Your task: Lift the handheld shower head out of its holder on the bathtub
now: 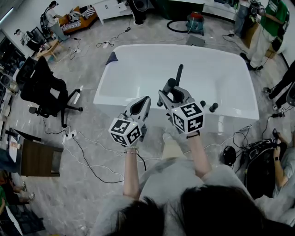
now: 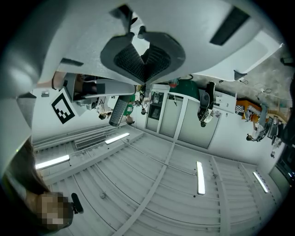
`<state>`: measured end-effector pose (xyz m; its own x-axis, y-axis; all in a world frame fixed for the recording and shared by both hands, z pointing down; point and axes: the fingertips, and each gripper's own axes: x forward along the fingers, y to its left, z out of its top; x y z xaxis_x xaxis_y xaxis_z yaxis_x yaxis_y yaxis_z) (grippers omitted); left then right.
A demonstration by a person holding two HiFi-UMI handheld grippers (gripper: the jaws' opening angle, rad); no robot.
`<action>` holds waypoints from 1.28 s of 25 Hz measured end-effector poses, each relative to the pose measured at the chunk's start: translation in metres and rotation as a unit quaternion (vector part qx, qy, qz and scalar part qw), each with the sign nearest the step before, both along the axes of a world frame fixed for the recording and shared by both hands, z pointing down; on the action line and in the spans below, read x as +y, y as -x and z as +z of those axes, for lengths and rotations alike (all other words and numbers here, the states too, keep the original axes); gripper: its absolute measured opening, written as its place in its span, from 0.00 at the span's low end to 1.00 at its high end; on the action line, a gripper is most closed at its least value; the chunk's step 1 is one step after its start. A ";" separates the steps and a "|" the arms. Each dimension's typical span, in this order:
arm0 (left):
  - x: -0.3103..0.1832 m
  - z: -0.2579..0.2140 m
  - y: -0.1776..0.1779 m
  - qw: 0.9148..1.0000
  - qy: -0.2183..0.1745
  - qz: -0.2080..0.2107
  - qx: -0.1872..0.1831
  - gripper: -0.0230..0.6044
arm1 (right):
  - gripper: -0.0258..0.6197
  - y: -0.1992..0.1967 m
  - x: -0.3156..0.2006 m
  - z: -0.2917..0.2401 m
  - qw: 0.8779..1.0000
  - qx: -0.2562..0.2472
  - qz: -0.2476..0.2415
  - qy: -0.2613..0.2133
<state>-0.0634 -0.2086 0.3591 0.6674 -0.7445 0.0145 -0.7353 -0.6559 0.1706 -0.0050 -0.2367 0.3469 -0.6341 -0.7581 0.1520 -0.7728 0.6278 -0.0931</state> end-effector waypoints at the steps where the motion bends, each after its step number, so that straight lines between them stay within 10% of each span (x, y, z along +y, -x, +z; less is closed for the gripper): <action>1: 0.002 -0.002 0.000 1.000 -0.003 0.001 -0.001 0.05 | 0.25 0.000 0.002 -0.003 1.000 -0.001 0.001 -0.003; 32: 0.020 -0.036 -0.004 0.999 -0.046 0.021 -0.009 0.04 | 0.25 0.001 0.025 -0.039 0.999 -0.018 0.004 -0.043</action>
